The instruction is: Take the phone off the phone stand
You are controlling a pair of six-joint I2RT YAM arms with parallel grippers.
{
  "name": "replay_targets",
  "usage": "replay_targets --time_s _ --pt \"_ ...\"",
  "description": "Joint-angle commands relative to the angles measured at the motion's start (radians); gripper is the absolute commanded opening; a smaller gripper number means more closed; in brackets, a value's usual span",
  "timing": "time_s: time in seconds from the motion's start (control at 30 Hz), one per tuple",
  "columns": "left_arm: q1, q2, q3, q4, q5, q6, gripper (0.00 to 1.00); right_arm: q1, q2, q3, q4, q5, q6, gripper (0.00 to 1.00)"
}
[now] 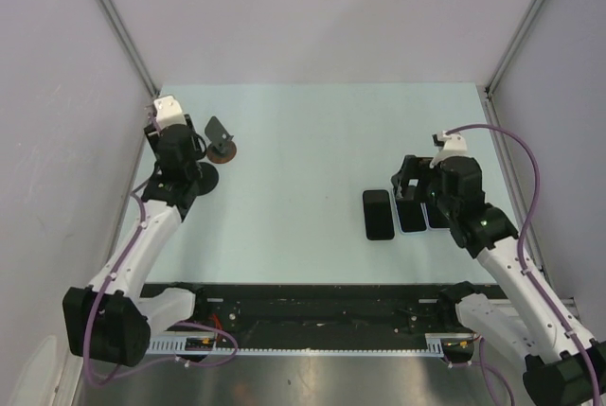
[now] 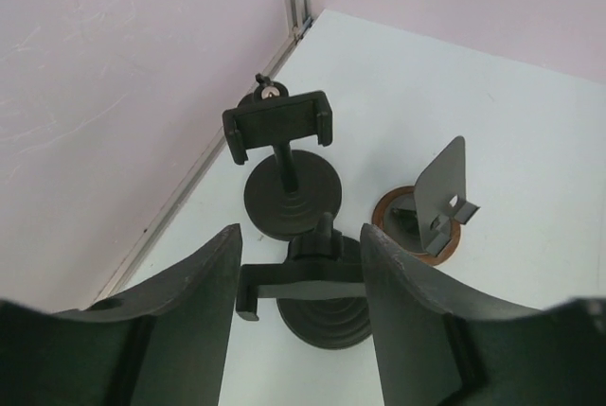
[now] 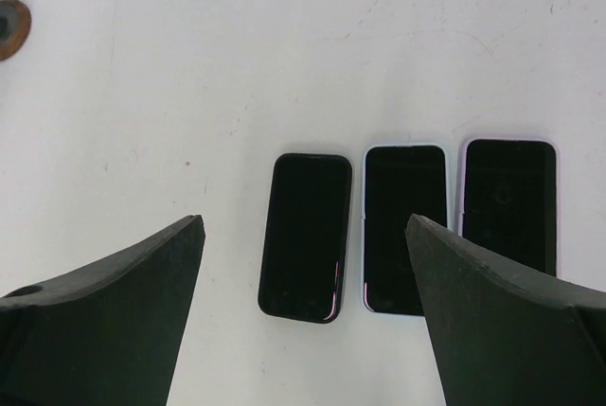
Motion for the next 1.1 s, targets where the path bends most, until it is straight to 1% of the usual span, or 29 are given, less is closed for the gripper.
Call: replay_targets --time_s 0.0,0.03,0.1,0.13,0.2,0.23,0.27,0.33,0.37,0.43,0.47,0.5,0.53,0.57,0.63,0.67,0.73,0.9,0.97,1.07 --pt "-0.008 -0.106 0.000 0.031 -0.029 0.021 0.61 -0.005 -0.068 0.004 0.035 0.031 -0.003 0.94" --pt "-0.008 -0.145 0.002 0.017 -0.019 0.017 0.68 -0.007 -0.079 0.006 0.035 0.049 -0.001 0.94" --pt "-0.008 -0.189 0.006 -0.010 -0.007 0.003 0.76 -0.008 -0.117 0.010 0.035 0.074 -0.001 0.95" --pt "-0.008 -0.237 0.008 -0.033 0.007 -0.002 0.84 -0.011 -0.130 0.018 0.035 0.101 -0.001 0.96" --pt "-0.008 -0.294 0.009 -0.057 0.030 -0.014 0.94 -0.011 -0.172 0.029 0.035 0.134 -0.004 0.98" --pt "-0.008 -0.325 0.009 -0.081 0.042 -0.017 1.00 -0.013 -0.188 0.041 0.035 0.170 -0.009 0.99" --pt "-0.008 -0.388 0.009 -0.095 0.068 -0.022 1.00 -0.011 -0.214 0.044 0.033 0.190 -0.009 1.00" --pt "-0.008 -0.452 0.006 -0.130 0.086 -0.035 1.00 -0.011 -0.248 0.050 0.039 0.244 -0.020 1.00" --pt "-0.008 -0.529 0.003 -0.139 0.091 -0.042 1.00 -0.013 -0.261 0.053 0.042 0.262 -0.021 1.00" --pt "-0.006 -0.601 -0.003 -0.164 0.091 -0.063 1.00 -0.013 -0.309 0.053 0.050 0.310 -0.033 1.00" --pt "-0.008 -0.670 -0.010 -0.172 0.097 -0.068 1.00 -0.011 -0.326 0.053 0.050 0.325 -0.036 1.00" --pt "-0.008 -0.705 -0.017 -0.181 0.105 -0.081 1.00 -0.013 -0.355 0.053 0.050 0.356 -0.041 1.00" --pt "-0.008 -0.742 -0.027 -0.181 0.116 -0.086 1.00 -0.013 -0.370 0.052 0.052 0.371 -0.058 1.00" --pt "-0.008 -0.814 -0.056 -0.181 0.125 -0.091 1.00 -0.011 -0.384 0.049 0.056 0.387 -0.070 1.00" --pt "-0.008 -0.882 -0.090 -0.179 0.108 -0.108 1.00 -0.013 -0.433 0.034 0.075 0.423 -0.114 1.00" --pt "-0.006 -0.940 -0.128 -0.178 0.094 -0.109 1.00 -0.013 -0.452 0.026 0.084 0.434 -0.127 1.00" --pt "-0.008 -0.992 -0.171 -0.178 0.059 -0.109 1.00 -0.011 -0.508 -0.002 0.107 0.468 -0.151 1.00" --pt "-0.008 -1.160 -0.305 -0.175 0.073 -0.141 1.00 -0.011 -0.614 -0.074 0.164 0.526 -0.187 1.00" --pt "-0.006 -1.221 -0.351 -0.172 0.018 -0.167 1.00 -0.011 -0.640 -0.100 0.171 0.540 -0.190 1.00" --pt "-0.003 -1.238 -0.357 -0.161 -0.007 -0.145 1.00 -0.011 -0.671 -0.140 0.196 0.574 -0.193 1.00"
